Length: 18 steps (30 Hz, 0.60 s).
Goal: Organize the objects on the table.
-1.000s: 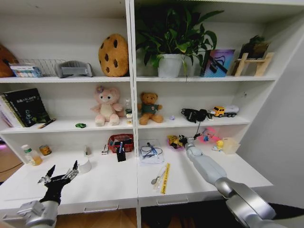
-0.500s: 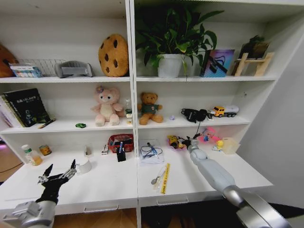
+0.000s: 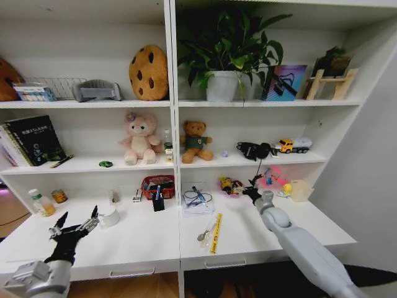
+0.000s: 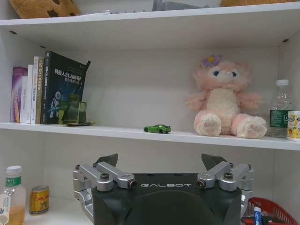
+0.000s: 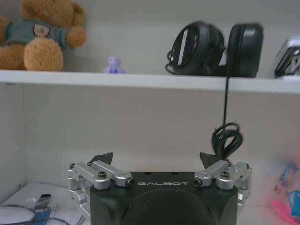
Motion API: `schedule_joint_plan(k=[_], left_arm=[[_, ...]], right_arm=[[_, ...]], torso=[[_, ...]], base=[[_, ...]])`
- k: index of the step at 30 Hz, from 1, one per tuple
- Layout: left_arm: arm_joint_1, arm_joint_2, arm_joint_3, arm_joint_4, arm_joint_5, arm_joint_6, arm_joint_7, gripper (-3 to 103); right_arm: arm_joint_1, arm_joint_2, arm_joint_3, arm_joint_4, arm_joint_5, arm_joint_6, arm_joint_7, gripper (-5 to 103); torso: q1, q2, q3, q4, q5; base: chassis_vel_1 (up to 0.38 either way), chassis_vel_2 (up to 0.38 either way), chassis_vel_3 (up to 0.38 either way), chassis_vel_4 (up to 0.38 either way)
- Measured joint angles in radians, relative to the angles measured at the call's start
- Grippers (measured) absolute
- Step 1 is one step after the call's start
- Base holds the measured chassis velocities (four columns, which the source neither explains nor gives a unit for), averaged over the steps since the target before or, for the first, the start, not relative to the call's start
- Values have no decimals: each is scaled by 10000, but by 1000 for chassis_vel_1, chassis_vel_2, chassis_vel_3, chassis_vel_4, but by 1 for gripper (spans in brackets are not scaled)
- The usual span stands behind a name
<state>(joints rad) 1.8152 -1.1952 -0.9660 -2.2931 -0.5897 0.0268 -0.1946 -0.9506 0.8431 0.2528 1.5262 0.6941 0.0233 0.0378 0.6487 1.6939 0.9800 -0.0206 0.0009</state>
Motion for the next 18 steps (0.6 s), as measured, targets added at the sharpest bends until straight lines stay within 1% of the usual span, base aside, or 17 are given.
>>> schedule_joint_plan(k=[1,2,3,5,6,8,9,11,12,14,15,18], left_arm=[[0,0,0,0,0,0,0,100],[-122,49,0,-8,-42,78,-62,100],[-122,49,0,-8,-42,78,-62,100],[-264,101,25,-14,-30,275,-284,100],[-264,101,25,-14,-30,275,-284,100],[-352,158,11,-13,77,666,-559,100],[-352,158,11,-13,77,666,-559,100],[-354,175,-62,-14,91,750,-583,100],[-354,175,-62,-14,91,750,-583,100],[-347,191,-106,-24,69,766,-583,100],[-347,191,-106,-24,69,766,-583,100],[-398,286,-125,-110,-36,807,-609,100]], right_arm=[[0,0,0,0,0,0,0,100],[-699,-161,639,681,-109,123,41,100],[-699,-161,639,681,-109,123,41,100],[-1611,-249,1551,1547,-224,174,161,100],[-1611,-249,1551,1547,-224,174,161,100],[-2551,-231,2382,2354,-436,244,245,100],[-2551,-231,2382,2354,-436,244,245,100],[-3487,-150,3085,3008,-718,332,267,100],[-3487,-150,3085,3008,-718,332,267,100],[-4427,32,4043,3610,-943,554,291,100],[-4427,32,4043,3610,-943,554,291,100],[-5234,262,4973,4030,-1022,811,292,100]], torso=[[0,0,0,0,0],[0,0,0,2,2],[0,0,0,2,2],[0,0,0,1,-1],[0,0,0,1,-1],[0,-1,0,3,-2],[0,-1,0,3,-2],[-1,-1,0,0,1],[-1,-1,0,0,1],[-1,1,0,1,-2],[-1,1,0,1,-2],[-1,0,0,1,0]], base=[[0,0,0,0],[0,0,0,0],[0,0,0,0],[0,0,0,0],[0,0,0,0],[0,0,0,0],[0,0,0,0],[0,0,0,0],[0,0,0,0],[0,0,0,0],[0,0,0,0],[0,0,0,0]])
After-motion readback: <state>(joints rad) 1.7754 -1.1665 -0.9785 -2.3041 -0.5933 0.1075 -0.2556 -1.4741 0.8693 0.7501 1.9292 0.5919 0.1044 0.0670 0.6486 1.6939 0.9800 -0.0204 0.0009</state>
